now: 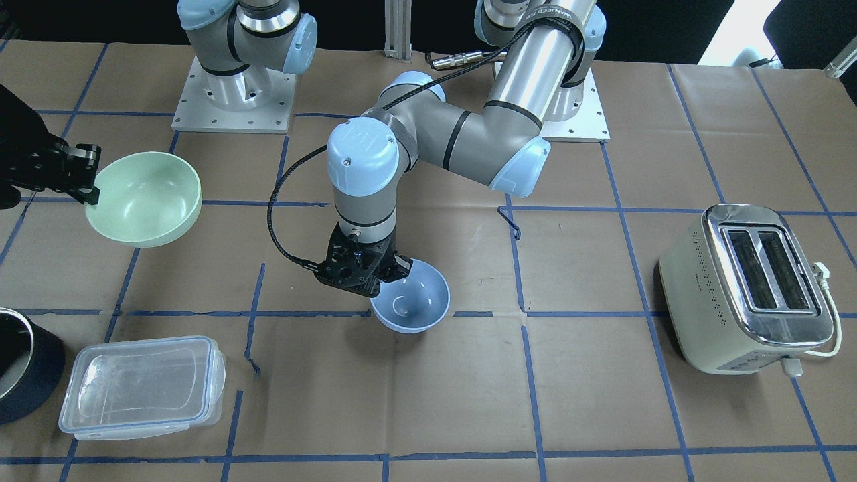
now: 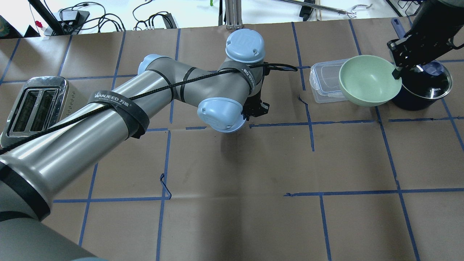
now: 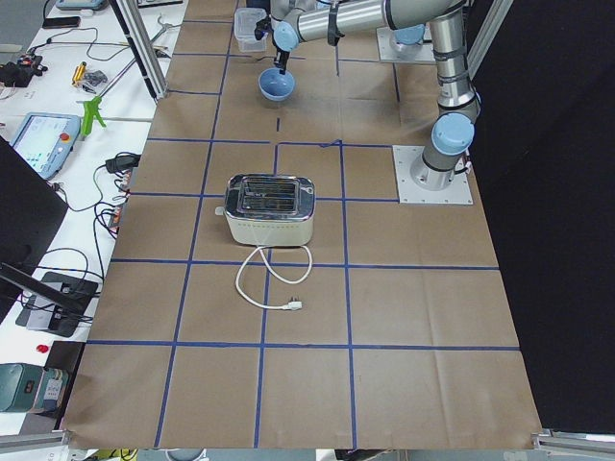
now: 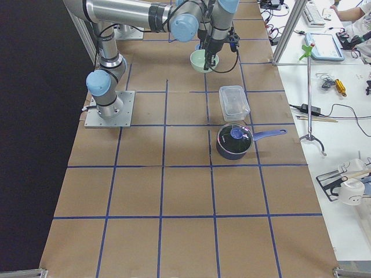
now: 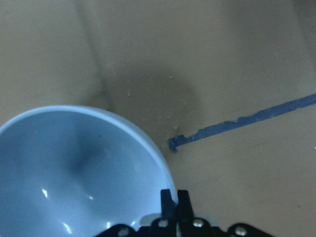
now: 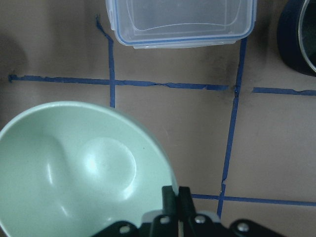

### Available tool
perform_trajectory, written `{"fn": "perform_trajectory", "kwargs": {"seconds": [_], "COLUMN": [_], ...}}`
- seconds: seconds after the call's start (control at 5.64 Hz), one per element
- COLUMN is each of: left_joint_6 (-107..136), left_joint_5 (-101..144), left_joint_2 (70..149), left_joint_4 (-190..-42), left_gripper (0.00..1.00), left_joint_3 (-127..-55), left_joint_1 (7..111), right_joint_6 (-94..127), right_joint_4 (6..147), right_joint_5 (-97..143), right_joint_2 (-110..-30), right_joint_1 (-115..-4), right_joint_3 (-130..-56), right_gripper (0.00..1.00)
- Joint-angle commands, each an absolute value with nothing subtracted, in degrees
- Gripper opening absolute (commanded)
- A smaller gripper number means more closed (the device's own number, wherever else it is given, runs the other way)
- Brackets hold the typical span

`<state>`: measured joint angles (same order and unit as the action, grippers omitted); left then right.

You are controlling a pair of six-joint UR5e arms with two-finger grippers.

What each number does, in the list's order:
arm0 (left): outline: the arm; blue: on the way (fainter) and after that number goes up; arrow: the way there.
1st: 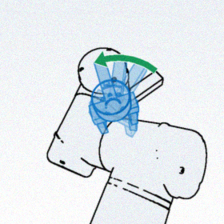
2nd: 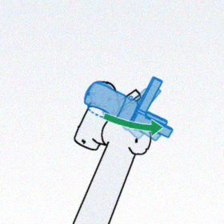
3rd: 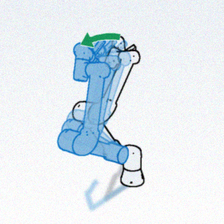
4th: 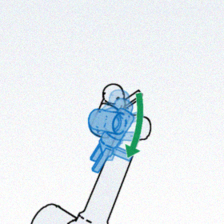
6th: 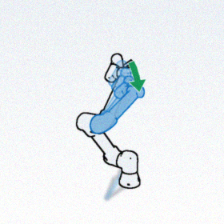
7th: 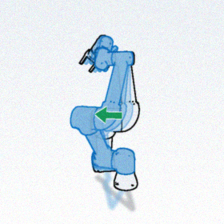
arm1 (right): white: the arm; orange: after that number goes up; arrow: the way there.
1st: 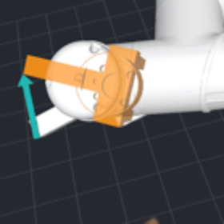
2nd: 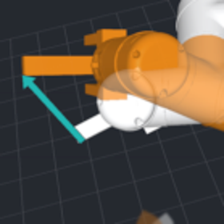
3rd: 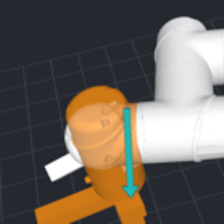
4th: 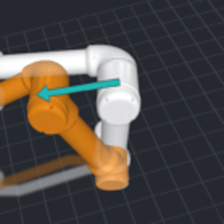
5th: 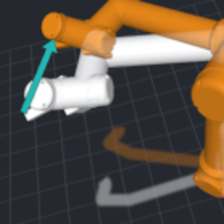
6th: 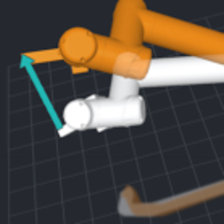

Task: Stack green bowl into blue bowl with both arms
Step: 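Lower the blue bowl onto the table center and open the left gripper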

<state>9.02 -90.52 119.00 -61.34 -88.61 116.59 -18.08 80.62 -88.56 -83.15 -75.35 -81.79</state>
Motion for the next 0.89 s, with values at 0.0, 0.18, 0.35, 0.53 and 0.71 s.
{"fn": "perform_trajectory", "kwargs": {"seconds": [0.0,0.18,0.35,0.53,0.71], "left_joint_6": [11.1,11.2,11.4,11.8,11.5], "left_joint_5": [-90.6,-90.4,-90.3,-89.7,-89.8], "left_joint_2": [121.0,121.6,121.9,119.9,117.1], "left_joint_4": [-61.0,-61.0,-60.8,-61.5,-63.8], "left_gripper": [0.09,0.38,0.97,0.99,0.99], "left_joint_3": [-88.5,-88.8,-88.7,-87.8,-87.5], "left_joint_1": [117.9,117.9,118.2,118.0,117.5], "right_joint_6": [-17.8,-17.9,-17.9,-17.9,-17.9], "right_joint_4": [80.2,80.2,80.2,80.2,80.2], "right_joint_5": [-88.0,-88.2,-88.3,-88.4,-88.3], "right_joint_2": [-83.1,-83.1,-83.1,-83.1,-83.1], "right_joint_1": [-75.9,-75.9,-75.9,-75.9,-75.9], "right_joint_3": [-81.6,-81.6,-81.7,-81.7,-81.7], "right_gripper": [0.05,0.05,0.05,0.06,0.06]}}
